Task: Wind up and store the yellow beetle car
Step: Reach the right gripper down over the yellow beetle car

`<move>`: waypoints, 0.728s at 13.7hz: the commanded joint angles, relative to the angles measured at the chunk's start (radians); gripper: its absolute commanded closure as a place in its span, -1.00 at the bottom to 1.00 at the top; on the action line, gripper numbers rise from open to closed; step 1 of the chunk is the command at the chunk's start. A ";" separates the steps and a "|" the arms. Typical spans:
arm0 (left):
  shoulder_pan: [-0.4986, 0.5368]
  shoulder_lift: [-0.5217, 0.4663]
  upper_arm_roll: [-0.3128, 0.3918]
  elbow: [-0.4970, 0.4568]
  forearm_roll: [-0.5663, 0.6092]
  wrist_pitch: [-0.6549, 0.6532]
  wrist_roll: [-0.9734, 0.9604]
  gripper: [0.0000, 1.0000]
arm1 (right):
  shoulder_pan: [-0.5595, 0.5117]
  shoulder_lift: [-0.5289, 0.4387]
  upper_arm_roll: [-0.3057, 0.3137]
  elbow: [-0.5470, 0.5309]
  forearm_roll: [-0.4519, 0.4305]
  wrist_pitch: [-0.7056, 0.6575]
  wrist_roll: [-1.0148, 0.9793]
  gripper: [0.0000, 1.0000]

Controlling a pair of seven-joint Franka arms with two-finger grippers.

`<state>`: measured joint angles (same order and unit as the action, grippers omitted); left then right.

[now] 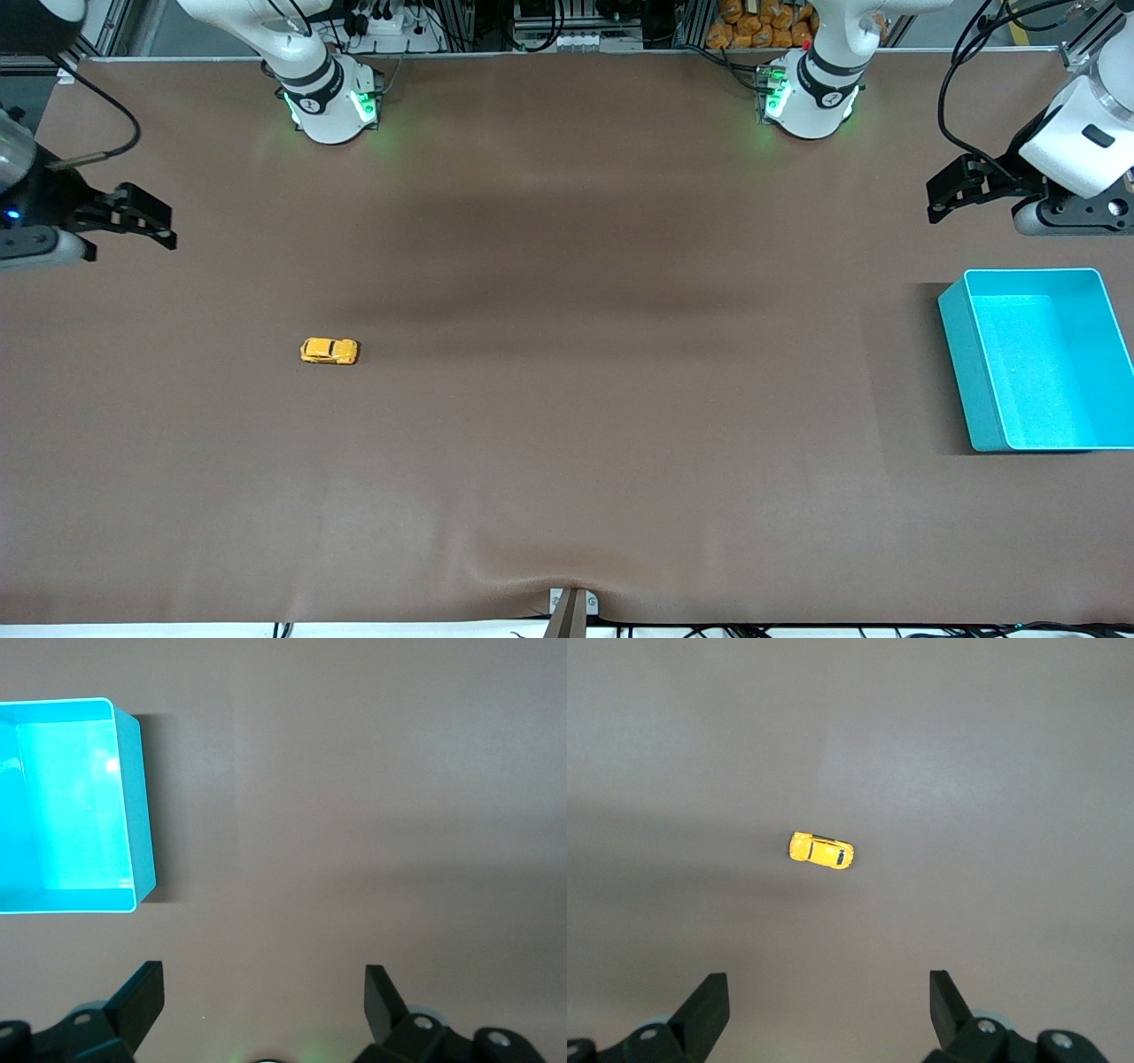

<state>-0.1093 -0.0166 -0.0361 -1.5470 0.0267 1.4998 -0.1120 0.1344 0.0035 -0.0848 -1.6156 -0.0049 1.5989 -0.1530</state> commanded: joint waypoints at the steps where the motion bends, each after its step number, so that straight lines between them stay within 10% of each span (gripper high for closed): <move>1: 0.003 0.003 -0.001 0.008 -0.014 0.004 -0.005 -1.00 | 0.037 -0.011 -0.006 -0.091 -0.007 0.067 -0.039 -1.00; 10: 0.003 0.003 -0.001 0.008 -0.014 0.004 -0.006 -1.00 | 0.157 0.030 -0.006 -0.392 -0.012 0.340 -0.364 -1.00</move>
<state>-0.1089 -0.0165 -0.0361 -1.5469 0.0267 1.4998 -0.1120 0.2608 0.0348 -0.0824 -1.9276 -0.0053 1.8701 -0.4508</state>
